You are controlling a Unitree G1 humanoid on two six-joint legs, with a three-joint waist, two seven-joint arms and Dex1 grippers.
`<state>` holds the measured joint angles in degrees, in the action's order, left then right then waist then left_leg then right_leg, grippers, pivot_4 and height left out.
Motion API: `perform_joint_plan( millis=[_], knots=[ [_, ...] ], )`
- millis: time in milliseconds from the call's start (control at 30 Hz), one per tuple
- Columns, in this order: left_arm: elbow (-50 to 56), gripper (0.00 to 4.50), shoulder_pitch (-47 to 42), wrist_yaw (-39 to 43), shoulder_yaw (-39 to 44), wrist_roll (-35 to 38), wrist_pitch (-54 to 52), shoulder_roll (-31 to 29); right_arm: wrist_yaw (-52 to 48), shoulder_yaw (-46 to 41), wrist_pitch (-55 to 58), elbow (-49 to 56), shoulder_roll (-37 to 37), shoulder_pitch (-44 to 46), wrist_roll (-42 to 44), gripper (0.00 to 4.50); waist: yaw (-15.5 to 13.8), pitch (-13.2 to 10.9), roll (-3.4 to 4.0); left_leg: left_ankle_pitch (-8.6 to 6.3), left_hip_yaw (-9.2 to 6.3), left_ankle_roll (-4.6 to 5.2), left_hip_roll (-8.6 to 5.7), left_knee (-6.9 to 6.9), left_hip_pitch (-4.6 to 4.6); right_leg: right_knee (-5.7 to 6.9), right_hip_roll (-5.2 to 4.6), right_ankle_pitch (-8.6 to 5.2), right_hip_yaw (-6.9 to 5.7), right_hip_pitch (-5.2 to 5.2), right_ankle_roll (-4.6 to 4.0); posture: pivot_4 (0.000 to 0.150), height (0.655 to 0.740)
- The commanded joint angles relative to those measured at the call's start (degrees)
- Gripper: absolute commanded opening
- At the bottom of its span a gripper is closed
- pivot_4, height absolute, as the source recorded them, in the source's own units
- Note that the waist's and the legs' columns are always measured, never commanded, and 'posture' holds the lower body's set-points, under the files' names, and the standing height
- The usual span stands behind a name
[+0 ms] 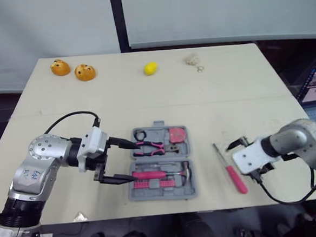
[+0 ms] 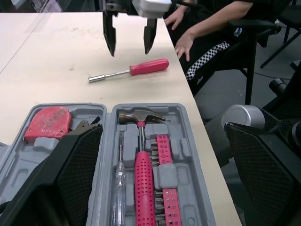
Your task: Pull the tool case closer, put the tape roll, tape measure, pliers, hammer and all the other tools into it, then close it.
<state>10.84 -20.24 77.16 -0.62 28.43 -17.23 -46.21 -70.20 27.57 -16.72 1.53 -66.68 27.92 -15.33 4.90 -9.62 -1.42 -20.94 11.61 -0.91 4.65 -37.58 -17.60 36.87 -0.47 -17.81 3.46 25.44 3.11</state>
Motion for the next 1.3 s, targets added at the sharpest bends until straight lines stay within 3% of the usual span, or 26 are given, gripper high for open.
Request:
perform_joint_plan(
  millis=[33, 233, 467, 567, 767, 833, 967, 1100, 1300],
  knots=[
    [1.79, 4.50, -0.23, -0.36, 1.01, 0.57, 0.11, -0.57, -0.04, 1.22, -11.48, -2.91, 0.70, 2.81, -5.78, 4.40, 0.03, -0.08, 0.10, 0.00, -0.01, 0.00, 0.01, -0.08, 0.00, 0.06, 0.00, 0.00, 0.01, 0.00, 0.00, 0.150, 0.7400],
    [1.53, 4.50, -0.83, -0.72, 0.92, 0.45, -0.04, -0.42, 2.87, 2.80, -23.72, -8.89, 4.41, 5.39, -12.39, 4.40, 0.16, -0.14, 0.08, 0.00, -0.03, -0.01, 0.04, -0.50, 0.15, 0.57, -0.01, -0.08, 0.12, -0.03, -0.14, 0.150, 0.7400],
    [0.92, 4.50, -1.91, -0.98, 0.39, 0.33, -0.12, -0.05, 2.31, 4.06, -27.99, -11.22, 8.41, 6.29, -15.01, 4.40, 0.13, -0.14, 0.10, 0.00, -0.02, -0.05, 0.09, -0.47, 0.20, 0.67, 0.02, -0.09, 0.11, -0.02, -0.16, 0.150, 0.7400],
    [0.54, 4.50, -2.28, -0.91, 0.23, 0.24, 0.00, 0.08, 2.18, 4.49, -28.90, -12.29, 9.66, 7.10, -16.49, 3.52, 0.12, -0.14, 0.10, 0.00, -0.02, -0.05, 0.08, -0.48, 0.20, 0.69, 0.01, -0.09, 0.12, -0.02, -0.15, 0.150, 0.7400],
    [0.41, 4.50, -2.33, -1.06, 0.19, 0.14, 0.19, 0.31, 1.13, 3.30, -26.83, -11.46, 9.71, 7.19, -16.01, 0.53, 0.16, -0.14, 0.09, 0.00, -0.02, -0.05, 0.09, -0.49, 0.23, 0.74, 0.02, -0.10, 0.12, -0.02, -0.18, 0.150, 0.7400],
    [0.48, 4.50, -2.16, -1.13, 0.25, 0.11, 0.23, 0.36, 0.33, 2.14, -24.90, -10.02, 8.67, 6.12, -14.64, 0.42, 0.11, -0.14, 0.09, 0.00, -0.02, -0.06, 0.10, -0.50, 0.26, 0.76, 0.02, -0.10, 0.12, -0.04, -0.18, 0.150, 0.7400],
    [0.76, 4.50, -1.31, -1.42, 0.38, 0.06, 0.48, 0.46, -6.36, -6.86, 0.74, 3.55, 4.63, -5.91, -3.58, 0.41, -0.53, -0.14, 0.09, 0.00, -0.13, -0.06, 0.09, -0.49, 0.20, 0.82, -0.01, -0.11, 0.06, -0.03, -0.17, 0.150, 0.7400],
    [0.85, 4.50, -0.58, -1.86, 0.10, -0.18, 1.01, 0.97, -10.01, -16.43, 36.60, 19.75, 3.87, -16.72, -0.03, 0.41, -0.39, -0.13, 0.07, -0.04, -0.20, -0.07, 0.09, -0.62, 0.14, 0.84, -0.03, -0.07, 0.09, -0.04, -0.11, 0.150, 0.7400],
    [0.90, 4.50, 0.02, -2.73, -0.74, -0.67, 1.95, 2.62, -3.98, -20.14, 81.02, 28.93, 12.00, -14.79, 4.75, 0.41, 0.21, -0.03, -0.09, -0.06, -0.26, -0.16, 0.11, -0.60, 0.16, 0.85, 0.08, -0.06, 0.09, -0.05, -0.18, 0.150, 0.7400]
  ],
)
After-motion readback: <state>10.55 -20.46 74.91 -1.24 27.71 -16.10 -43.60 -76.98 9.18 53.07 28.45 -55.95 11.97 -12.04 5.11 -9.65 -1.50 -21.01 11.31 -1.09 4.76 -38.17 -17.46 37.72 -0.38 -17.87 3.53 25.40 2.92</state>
